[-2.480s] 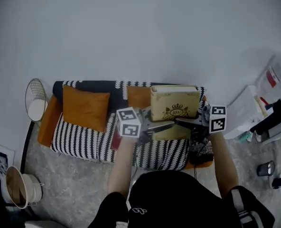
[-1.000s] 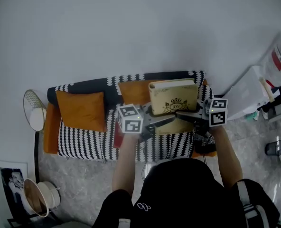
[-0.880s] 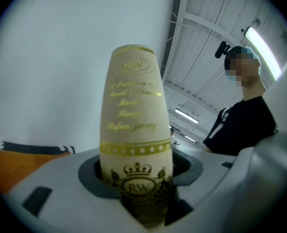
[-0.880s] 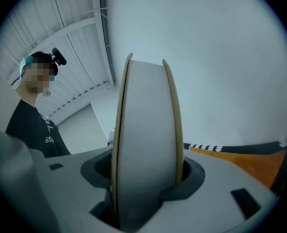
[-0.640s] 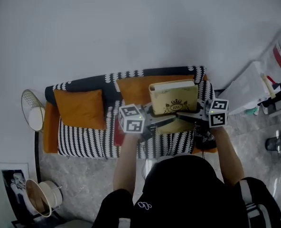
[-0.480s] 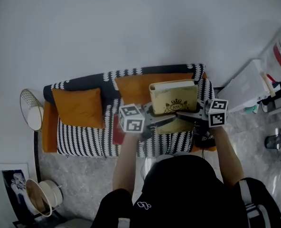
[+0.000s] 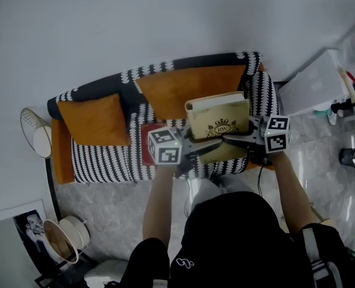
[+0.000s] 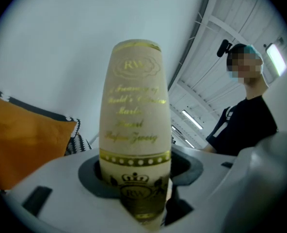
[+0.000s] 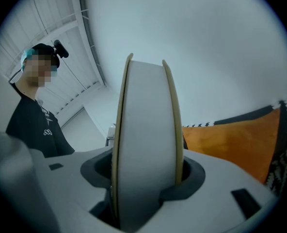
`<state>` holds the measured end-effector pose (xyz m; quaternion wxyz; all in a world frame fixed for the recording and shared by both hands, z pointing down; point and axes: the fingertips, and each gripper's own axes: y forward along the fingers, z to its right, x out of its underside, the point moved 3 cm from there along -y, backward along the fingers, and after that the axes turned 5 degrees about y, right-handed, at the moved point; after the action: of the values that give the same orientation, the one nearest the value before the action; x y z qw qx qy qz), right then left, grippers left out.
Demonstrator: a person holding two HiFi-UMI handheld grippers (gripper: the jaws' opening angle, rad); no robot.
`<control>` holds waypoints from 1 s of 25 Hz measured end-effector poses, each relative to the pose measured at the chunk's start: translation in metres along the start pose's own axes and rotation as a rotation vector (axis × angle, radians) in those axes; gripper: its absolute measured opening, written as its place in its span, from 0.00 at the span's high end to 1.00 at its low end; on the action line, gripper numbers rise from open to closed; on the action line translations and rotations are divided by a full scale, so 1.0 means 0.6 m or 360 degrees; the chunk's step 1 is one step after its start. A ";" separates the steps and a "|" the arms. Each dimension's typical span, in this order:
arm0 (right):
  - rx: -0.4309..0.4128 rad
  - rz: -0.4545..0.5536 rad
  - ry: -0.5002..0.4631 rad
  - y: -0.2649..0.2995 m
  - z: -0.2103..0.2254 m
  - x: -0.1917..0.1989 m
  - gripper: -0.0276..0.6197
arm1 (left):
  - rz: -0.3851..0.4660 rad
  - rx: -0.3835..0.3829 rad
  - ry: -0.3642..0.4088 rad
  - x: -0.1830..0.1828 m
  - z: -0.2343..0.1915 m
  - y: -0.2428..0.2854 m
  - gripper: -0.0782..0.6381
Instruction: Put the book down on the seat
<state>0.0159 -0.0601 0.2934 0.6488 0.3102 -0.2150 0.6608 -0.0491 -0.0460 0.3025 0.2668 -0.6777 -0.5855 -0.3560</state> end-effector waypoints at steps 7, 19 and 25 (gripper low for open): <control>-0.0040 -0.0064 0.0133 0.025 0.087 0.081 0.57 | -0.0009 -0.0054 -0.0144 0.094 -0.072 -0.004 0.53; -0.0096 -0.0081 0.0242 0.076 0.164 0.186 0.57 | -0.0020 -0.0119 -0.0259 0.207 -0.140 -0.037 0.53; -0.0041 -0.0071 0.0327 0.084 0.285 0.226 0.57 | -0.0036 -0.0087 -0.0360 0.266 -0.253 -0.013 0.53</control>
<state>-0.0072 -0.0827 0.5154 0.6859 0.2373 -0.1489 0.6716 -0.0731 -0.0663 0.5208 0.1766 -0.7139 -0.6095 -0.2961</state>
